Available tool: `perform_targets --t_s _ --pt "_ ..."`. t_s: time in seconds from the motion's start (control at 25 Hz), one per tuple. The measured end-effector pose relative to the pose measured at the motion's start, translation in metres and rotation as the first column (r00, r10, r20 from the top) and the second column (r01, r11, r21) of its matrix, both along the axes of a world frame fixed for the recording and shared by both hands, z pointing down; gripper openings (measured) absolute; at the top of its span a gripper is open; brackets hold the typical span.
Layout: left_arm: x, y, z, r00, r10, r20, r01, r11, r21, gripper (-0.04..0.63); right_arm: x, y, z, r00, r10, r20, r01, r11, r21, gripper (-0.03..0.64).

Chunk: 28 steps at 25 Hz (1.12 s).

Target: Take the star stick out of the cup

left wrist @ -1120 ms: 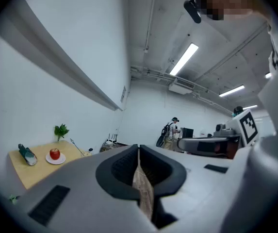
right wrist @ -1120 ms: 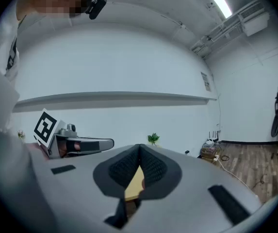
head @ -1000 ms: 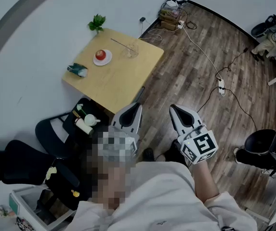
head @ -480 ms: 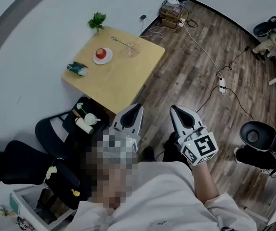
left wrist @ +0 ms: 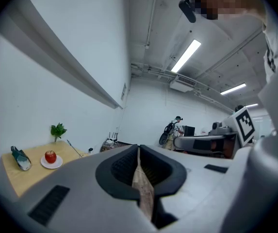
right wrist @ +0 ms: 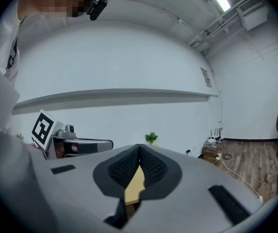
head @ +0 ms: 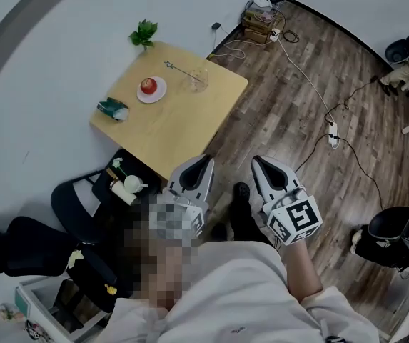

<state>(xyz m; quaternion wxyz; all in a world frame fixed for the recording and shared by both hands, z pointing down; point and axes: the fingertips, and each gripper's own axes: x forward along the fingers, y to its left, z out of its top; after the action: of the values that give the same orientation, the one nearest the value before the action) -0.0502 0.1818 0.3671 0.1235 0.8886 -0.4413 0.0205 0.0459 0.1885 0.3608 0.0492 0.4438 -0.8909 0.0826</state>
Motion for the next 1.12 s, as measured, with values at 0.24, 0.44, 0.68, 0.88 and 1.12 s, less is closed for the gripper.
perform_targets --t_s 0.24,0.44,0.68,0.88,1.12 --pt "0.014 -0.054 -0.006 0.999 -0.013 0.030 0.013 1.000 -0.002 0.018 0.014 -0.060 -0.006 1.000 -0.019 0.018 0.019 1.000 -0.001 0.000" --pt "0.036 -0.104 -0.012 0.999 -0.027 0.045 0.027 1.000 0.002 0.018 0.031 -0.115 -0.010 0.998 -0.046 0.034 0.046 0.999 0.005 0.000" --pt "0.066 -0.160 -0.010 0.997 -0.054 0.059 0.054 0.999 -0.007 0.018 0.055 -0.174 -0.010 0.995 -0.089 0.041 0.089 0.996 -0.002 0.000" --pt "0.089 -0.196 -0.001 0.994 -0.079 0.069 0.081 0.996 -0.024 0.018 0.071 -0.216 -0.003 0.989 -0.137 0.050 0.138 0.990 -0.013 0.001" --pt "0.098 -0.218 0.012 0.989 -0.115 0.090 0.120 0.991 -0.054 0.020 0.076 -0.247 0.011 0.980 -0.188 0.065 0.191 0.981 -0.037 0.002"
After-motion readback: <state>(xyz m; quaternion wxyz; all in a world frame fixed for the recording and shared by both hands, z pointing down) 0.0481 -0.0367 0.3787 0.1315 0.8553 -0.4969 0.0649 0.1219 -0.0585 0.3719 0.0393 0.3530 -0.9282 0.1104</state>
